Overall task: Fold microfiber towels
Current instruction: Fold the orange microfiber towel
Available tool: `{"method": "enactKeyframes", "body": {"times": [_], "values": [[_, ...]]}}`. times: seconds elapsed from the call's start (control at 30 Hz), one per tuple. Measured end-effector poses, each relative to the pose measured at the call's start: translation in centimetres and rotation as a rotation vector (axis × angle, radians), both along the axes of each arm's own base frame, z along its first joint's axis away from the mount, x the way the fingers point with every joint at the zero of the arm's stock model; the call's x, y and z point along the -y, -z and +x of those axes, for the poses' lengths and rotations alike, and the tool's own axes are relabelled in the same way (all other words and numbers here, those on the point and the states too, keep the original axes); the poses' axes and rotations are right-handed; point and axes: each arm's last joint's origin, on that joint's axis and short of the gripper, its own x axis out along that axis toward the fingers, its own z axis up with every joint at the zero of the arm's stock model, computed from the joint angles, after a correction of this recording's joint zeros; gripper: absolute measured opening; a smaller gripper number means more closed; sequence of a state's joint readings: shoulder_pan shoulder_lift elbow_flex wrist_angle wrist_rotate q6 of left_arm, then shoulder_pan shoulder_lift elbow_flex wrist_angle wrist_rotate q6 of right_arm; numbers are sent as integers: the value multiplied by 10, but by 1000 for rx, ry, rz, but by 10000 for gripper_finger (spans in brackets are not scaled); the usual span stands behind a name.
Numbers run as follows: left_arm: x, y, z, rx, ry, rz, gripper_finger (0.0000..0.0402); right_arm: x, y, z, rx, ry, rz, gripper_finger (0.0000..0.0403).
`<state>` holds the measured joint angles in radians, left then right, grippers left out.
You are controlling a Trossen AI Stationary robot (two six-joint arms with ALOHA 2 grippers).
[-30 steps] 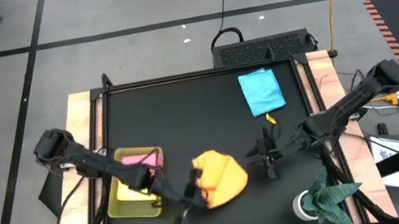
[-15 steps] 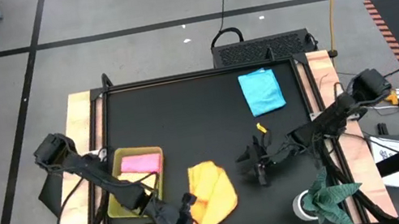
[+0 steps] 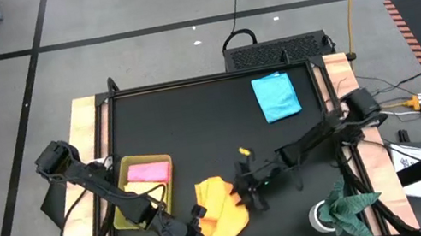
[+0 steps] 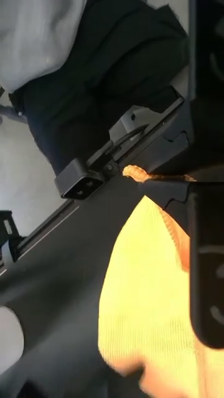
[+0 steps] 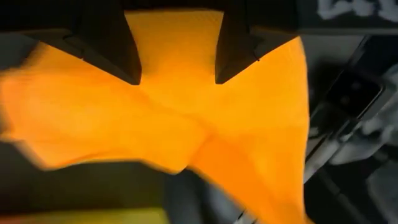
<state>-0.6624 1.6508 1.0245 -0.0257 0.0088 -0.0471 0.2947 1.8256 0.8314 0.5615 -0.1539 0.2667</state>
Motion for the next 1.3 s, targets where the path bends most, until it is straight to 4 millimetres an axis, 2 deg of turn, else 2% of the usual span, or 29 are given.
{"method": "enactKeyframes", "body": {"times": [0.13, 0.27, 0.33, 0.37, 0.47, 0.57, 0.7, 0.77, 0.87, 0.93, 1.0, 1.2, 1.3], "values": [[-1, 0, 0, 9, -3, 11, 8, -6, 13, 11, -59, -57, 12, 164], [-4, 0, 3, 16, -5, 25, 8, -6, 19, 11, -67, -66, -11, 77], [-10, -3, 5, 37, -23, 53, 13, -6, 15, 12, -48, -55, -34, 26], [-15, -6, 7, 60, -39, 66, 14, -5, 12, 12, -30, -33, -57, 14], [-35, -22, 11, 134, -104, 126, 9, 0, -6, 9, 8, 83, -146, 12], [-62, -50, 13, 257, -209, 206, 5, 9, -33, -1, 36, 271, -320, 3], [-89, -119, 1, 528, -335, 308, 14, 9, -85, -26, 173, 588, -565, 1], [-96, -149, -10, 629, -311, 306, 9, 0, -110, -42, 268, 704, -657, 1], [-98, -170, -21, 695, -204, 268, 5, -15, -131, -66, 366, 729, -720, 1], [-96, -167, -23, 666, -147, 250, 10, -24, -133, -80, 412, 694, -693, 1], [-94, -157, -23, 576, -124, 235, 12, -30, -125, -91, 428, 645, -656, 1], [-79, -92, -3, 214, -117, 225, 4, -33, -71, -111, 359, 430, -428, 5], [-67, -66, 8, 108, -81, 172, 11, -26, -43, -116, 295, 416, -367, 18]]}}
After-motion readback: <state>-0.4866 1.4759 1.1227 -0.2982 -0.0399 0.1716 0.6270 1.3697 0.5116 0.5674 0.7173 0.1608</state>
